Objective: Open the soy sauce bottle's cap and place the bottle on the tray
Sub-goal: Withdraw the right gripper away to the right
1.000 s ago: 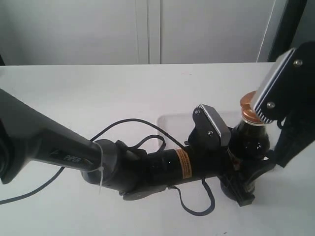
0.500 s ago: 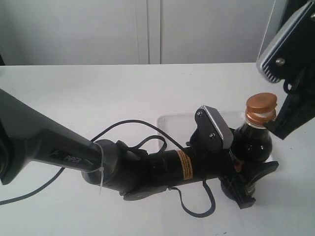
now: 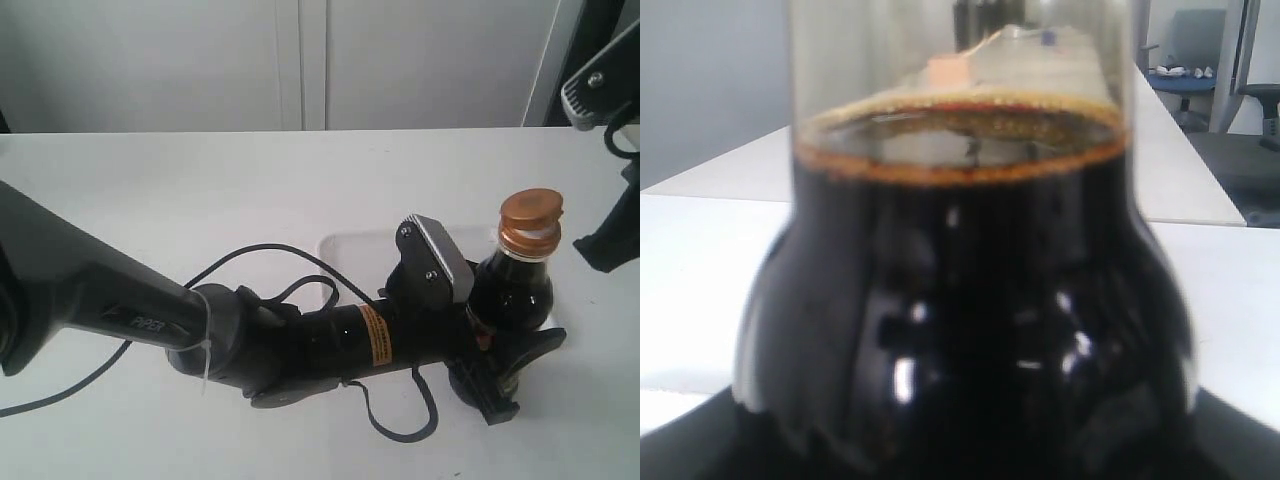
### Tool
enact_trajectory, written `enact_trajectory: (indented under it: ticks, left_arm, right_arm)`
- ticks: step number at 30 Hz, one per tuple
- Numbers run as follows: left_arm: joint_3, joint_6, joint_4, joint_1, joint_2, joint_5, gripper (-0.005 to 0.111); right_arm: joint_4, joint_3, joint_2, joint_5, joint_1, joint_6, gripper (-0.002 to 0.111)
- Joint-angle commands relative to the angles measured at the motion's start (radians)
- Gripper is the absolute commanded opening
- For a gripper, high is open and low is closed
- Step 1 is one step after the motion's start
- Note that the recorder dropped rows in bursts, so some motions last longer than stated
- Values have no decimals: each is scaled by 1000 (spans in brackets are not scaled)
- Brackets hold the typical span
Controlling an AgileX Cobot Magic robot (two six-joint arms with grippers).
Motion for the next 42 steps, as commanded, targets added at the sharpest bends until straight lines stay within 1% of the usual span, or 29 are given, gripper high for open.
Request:
enact_trajectory:
  ticks: [1,5,8,15,19,22,24,30,35,39,42]
  left_arm:
    - [-4,-1,14,-7,-11,-8,0]
    - [-4,-1,14,-7,-11,2,0]
    - [-4,-1,14,-7,-11,16,0]
    - [-4,-1,14,-7,-11,18,0]
    - [-4,-1,14,-7,-11,18,0]
    - [-4,-1,14,-7,-11,18,0]
    - [-4,-1,14,-7,-11,18,0]
    - [-4,-1,6,-7,-11,15,0]
    - [-4,3,1,-7,-20,13,0]
    - [-4,30,-15,-7,-56,65,0]
    - [-4,30,-20,-7,-83,60,0]
  right_arm:
    - [158,-56,55,10,-118,-128,0]
    - [264,-77,111,10,-240,-220,0]
    - [331,-79,131,8,-308,-279,0]
    - [591,-79,175,17,-498,-475,0]
    - [706,-79,212,38,-583,-531,0]
    - [767,-79,242,38,-617,-534,0]
    - [774,-77,256,38,-626,-534,0]
    - [789,-75,299,19,-627,-531,0]
    - [785,-74,303,-46,-627,-531,0]
    - [785,-74,303,-67,-627,-531,0]
    - [787,-74,303,-82,-627,-531,0]
